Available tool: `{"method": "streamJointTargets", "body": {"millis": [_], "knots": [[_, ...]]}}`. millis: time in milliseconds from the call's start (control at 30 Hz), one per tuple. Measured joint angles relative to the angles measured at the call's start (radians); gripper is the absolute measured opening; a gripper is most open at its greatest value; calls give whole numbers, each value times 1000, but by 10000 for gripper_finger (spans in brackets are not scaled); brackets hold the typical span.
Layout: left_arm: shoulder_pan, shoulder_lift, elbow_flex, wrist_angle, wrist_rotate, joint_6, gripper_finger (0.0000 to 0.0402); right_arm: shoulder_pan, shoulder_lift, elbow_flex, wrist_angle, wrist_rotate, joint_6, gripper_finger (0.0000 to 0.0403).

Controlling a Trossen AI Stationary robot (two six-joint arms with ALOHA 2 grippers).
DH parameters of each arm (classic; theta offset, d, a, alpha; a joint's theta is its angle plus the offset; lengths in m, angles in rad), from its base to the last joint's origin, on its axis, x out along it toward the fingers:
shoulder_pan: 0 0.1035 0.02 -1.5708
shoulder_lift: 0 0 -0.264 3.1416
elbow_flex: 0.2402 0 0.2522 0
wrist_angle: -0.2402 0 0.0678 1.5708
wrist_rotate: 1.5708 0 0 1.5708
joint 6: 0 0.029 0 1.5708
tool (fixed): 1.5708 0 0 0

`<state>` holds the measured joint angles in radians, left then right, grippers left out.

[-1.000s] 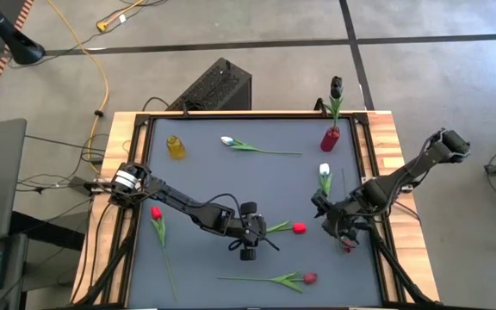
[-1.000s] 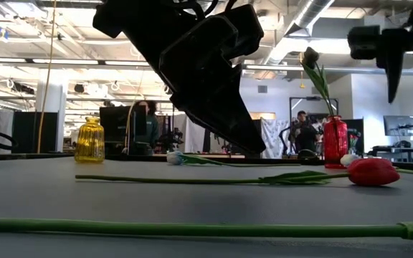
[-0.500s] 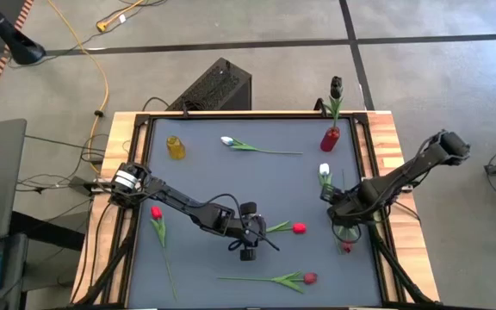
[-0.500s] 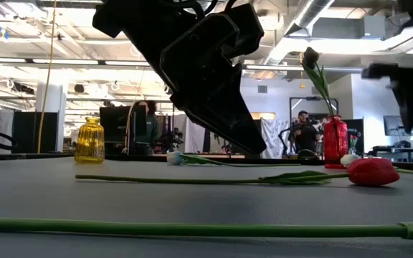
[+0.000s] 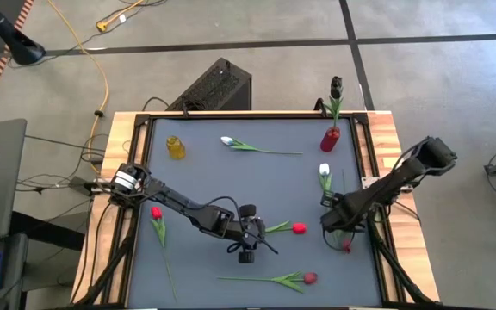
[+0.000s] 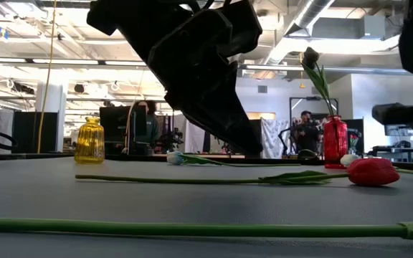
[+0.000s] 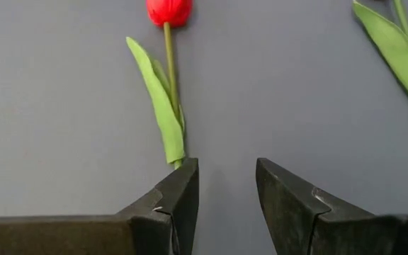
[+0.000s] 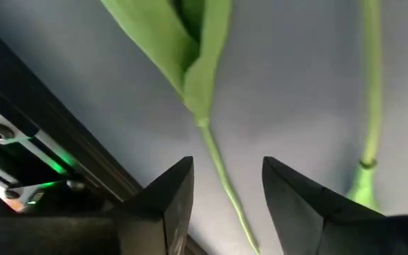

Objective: Sort flowers into vase by color
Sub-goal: Put the top dark red tulip into the red flower vase

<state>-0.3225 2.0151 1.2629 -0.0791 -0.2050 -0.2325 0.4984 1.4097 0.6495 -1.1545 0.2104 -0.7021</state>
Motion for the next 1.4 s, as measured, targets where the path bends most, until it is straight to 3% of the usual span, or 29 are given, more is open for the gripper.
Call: {"method": "streamJointTargets", "body": {"millis": [567, 1000, 1400], "knots": [[1, 0, 0, -10, -4, 0, 130, 113, 151, 0, 100, -42, 97, 157], [3, -1, 0, -13, -10, 6, 130, 250, 152, 0, 119, -32, 179, 15], [3, -1, 0, -12, -11, -16, 130, 272, 153, 64, 109, -57, 208, 18]]}}
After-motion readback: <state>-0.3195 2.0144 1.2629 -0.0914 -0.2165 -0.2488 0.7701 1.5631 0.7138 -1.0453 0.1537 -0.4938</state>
